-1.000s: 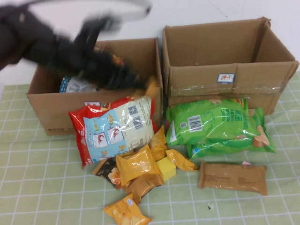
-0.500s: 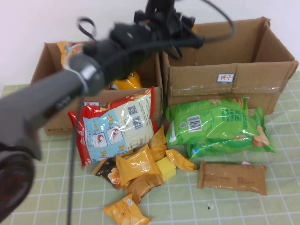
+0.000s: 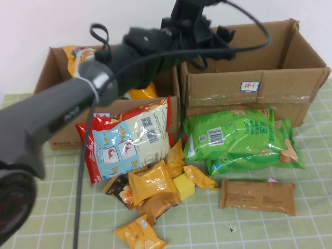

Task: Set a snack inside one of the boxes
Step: Pick up the biscuit

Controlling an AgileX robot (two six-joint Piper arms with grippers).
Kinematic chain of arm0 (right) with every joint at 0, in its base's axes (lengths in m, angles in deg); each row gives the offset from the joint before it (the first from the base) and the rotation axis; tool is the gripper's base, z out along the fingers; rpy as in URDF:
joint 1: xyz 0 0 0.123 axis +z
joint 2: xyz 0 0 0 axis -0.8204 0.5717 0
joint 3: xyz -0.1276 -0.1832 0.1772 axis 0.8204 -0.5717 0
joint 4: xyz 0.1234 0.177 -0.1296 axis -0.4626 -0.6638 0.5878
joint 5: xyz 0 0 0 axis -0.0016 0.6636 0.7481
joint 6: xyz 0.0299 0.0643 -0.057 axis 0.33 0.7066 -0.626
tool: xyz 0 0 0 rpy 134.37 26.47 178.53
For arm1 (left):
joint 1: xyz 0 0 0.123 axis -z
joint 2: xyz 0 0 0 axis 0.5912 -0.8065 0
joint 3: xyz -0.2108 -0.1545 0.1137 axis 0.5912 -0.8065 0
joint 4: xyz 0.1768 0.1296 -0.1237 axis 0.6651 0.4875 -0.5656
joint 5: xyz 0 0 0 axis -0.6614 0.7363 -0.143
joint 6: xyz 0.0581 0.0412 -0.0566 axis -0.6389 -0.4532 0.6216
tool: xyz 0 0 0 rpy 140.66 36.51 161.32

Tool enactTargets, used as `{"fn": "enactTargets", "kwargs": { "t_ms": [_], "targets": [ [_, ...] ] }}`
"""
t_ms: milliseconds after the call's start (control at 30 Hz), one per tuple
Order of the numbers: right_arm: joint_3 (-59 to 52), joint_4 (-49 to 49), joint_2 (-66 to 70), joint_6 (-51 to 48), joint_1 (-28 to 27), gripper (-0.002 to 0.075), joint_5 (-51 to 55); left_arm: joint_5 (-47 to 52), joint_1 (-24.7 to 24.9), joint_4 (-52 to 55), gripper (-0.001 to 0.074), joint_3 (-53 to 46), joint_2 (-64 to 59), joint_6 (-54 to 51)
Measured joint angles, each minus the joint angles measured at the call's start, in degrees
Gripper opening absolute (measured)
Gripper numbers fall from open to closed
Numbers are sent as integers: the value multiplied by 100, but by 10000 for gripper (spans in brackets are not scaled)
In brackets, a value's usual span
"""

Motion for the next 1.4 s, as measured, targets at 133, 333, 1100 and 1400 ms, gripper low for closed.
{"fn": "enactTargets", "kwargs": {
  "t_ms": [133, 333, 1100, 1400],
  "targets": [
    [0, -7, 0, -62, 0, -1, 23, 925, -88, 244, 243, 11, 427, 56],
    [0, -443, 0, -842, 0, -1, 147, 3365, -652, 2217, 26, 22, 989, 1775],
    [-116, -1907, 0, -2370, 0, -2, 358, 5634, 688, 6972, 0, -3477, 2472, 5948],
    [-116, -2462, 0, -3072, 0, -2, 358, 4097, 1020, 6835, 78, -4939, 2816, 6709]
  ]
}}
